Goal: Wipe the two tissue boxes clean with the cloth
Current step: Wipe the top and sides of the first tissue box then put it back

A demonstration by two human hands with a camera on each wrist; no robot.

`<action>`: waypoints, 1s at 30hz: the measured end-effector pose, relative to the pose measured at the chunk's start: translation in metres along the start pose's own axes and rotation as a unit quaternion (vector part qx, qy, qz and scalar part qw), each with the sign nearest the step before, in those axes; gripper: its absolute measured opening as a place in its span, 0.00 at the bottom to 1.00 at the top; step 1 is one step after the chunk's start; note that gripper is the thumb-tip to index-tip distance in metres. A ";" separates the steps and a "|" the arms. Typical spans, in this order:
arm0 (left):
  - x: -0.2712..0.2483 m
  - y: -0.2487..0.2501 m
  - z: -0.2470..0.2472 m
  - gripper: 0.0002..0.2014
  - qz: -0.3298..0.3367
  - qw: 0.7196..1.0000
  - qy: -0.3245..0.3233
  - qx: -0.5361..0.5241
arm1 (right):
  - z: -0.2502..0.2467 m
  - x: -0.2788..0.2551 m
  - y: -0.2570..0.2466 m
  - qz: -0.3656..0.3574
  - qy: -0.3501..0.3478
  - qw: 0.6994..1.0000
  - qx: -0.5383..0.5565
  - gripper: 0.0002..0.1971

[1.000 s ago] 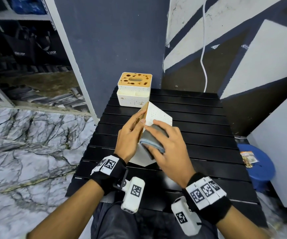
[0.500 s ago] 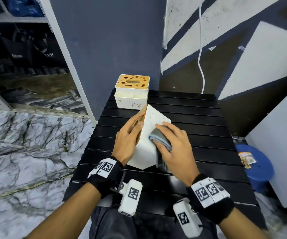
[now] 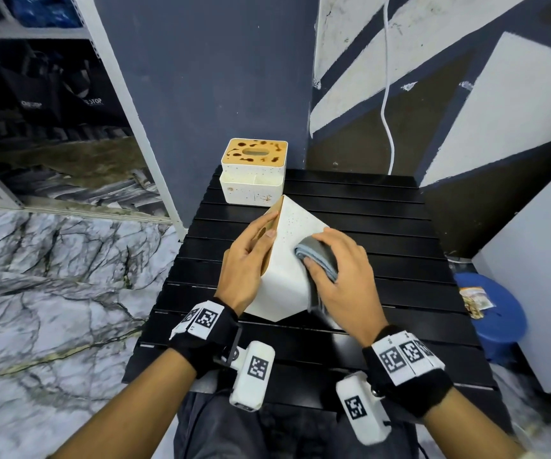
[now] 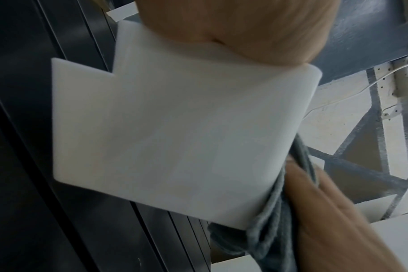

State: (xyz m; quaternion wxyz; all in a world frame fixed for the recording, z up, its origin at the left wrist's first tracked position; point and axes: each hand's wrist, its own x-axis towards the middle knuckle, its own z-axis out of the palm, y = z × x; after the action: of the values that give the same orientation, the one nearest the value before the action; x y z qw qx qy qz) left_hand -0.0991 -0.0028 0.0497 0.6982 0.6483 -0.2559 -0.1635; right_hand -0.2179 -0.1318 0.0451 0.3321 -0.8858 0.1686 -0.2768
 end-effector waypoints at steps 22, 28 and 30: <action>-0.001 0.003 0.001 0.18 0.002 1.000 -0.001 0.029 | 0.000 0.012 -0.021 -0.060 -0.043 0.997 -0.012 0.18; -0.001 0.002 0.003 0.17 -0.009 0.999 0.008 0.045 | 0.000 0.036 0.000 -0.011 -0.029 0.999 -0.028 0.16; -0.001 0.004 0.004 0.16 -0.005 0.999 0.009 0.047 | -0.003 0.026 -0.003 -0.008 -0.028 0.999 -0.022 0.16</action>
State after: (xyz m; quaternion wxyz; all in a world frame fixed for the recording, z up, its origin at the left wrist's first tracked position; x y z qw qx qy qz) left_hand -0.1028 -0.0053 0.0537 0.6686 0.6830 -0.2534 -0.1494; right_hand -0.1987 -0.1440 0.0587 0.3152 -0.9017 0.1577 -0.2506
